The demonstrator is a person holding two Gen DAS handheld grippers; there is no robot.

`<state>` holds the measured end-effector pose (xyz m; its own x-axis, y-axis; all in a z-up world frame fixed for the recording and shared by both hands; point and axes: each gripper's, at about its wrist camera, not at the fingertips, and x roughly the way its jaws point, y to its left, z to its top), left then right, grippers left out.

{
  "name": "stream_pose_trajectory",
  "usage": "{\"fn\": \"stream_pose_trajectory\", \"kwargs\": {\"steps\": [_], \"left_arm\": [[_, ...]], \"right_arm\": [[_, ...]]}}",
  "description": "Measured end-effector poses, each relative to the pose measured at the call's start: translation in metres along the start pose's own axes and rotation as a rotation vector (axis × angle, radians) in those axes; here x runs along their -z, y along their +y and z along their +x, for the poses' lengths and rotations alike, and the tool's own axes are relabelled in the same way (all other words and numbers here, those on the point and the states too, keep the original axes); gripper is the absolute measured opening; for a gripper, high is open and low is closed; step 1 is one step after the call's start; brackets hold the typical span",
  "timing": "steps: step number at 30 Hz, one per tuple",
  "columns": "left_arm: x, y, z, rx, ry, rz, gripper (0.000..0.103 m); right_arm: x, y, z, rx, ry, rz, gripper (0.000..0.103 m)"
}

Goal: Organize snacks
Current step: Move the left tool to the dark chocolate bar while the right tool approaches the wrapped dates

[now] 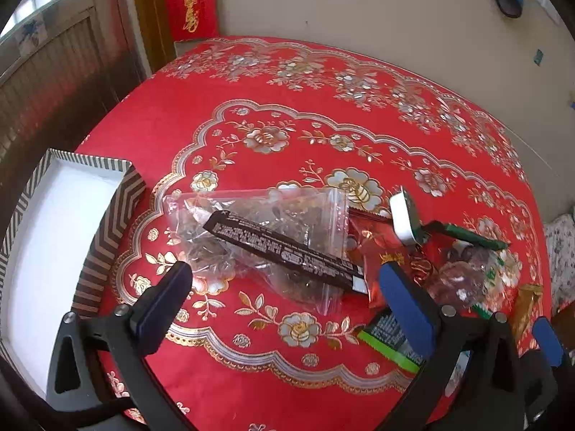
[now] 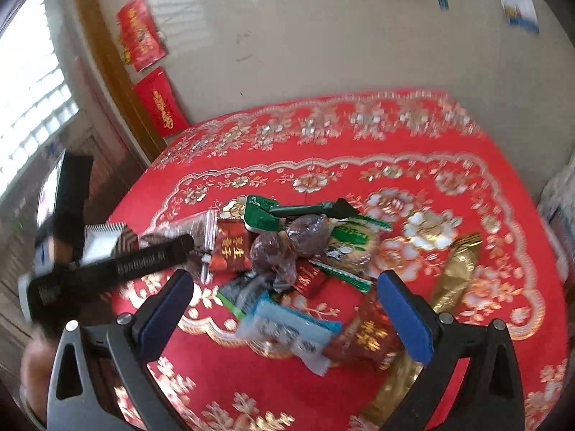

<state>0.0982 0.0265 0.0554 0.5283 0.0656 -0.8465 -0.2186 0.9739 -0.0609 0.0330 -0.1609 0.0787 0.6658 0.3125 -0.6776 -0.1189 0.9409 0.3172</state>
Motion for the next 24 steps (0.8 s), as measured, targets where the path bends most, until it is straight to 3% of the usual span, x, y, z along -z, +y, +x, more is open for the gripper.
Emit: {"fn": "stream_pose_trajectory", "kwargs": {"steps": [7,24], "left_arm": [[0.003,0.005,0.019,0.022,0.081,-0.085,0.103],[-0.002,0.003,0.024,-0.019,0.061,-0.09,0.102]], "right_arm": [[-0.006,0.003,0.022,-0.016,0.032,0.045,0.094],[-0.004,-0.005,0.015,-0.015,0.031,0.028,0.094]]}}
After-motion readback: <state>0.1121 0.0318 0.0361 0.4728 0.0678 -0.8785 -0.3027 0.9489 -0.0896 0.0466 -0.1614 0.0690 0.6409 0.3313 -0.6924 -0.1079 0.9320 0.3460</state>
